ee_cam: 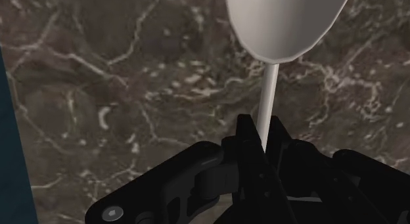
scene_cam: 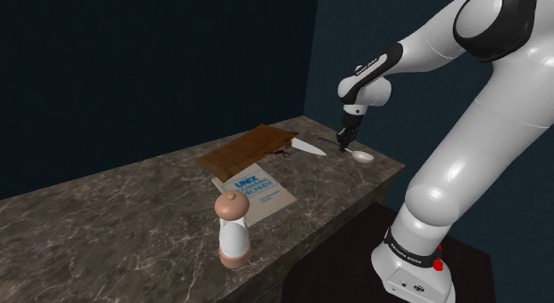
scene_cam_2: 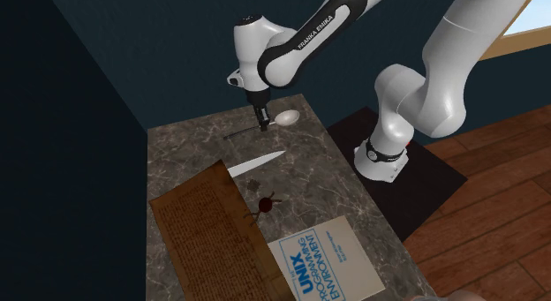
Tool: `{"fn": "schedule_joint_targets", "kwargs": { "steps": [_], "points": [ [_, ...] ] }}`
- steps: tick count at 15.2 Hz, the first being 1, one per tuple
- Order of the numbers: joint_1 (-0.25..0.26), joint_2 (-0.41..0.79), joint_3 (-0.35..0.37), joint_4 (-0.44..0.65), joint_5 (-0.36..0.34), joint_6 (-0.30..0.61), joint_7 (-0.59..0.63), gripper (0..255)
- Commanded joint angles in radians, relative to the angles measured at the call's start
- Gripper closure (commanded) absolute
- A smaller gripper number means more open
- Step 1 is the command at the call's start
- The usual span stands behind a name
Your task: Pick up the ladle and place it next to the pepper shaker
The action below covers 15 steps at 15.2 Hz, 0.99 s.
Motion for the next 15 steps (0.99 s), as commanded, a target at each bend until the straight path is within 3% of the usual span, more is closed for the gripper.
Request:
{"fn": "schedule_joint_targets", "kwargs": {
  "steps": [1, 15],
  "points": [
    [0.0, 0.0, 0.0, 0.0, 0.0, 0.0, 0.0, 255],
    [-0.021, -0.135, 0.038, 0.089, -0.072, -0.207, 0.072, 255]
  ]
}}
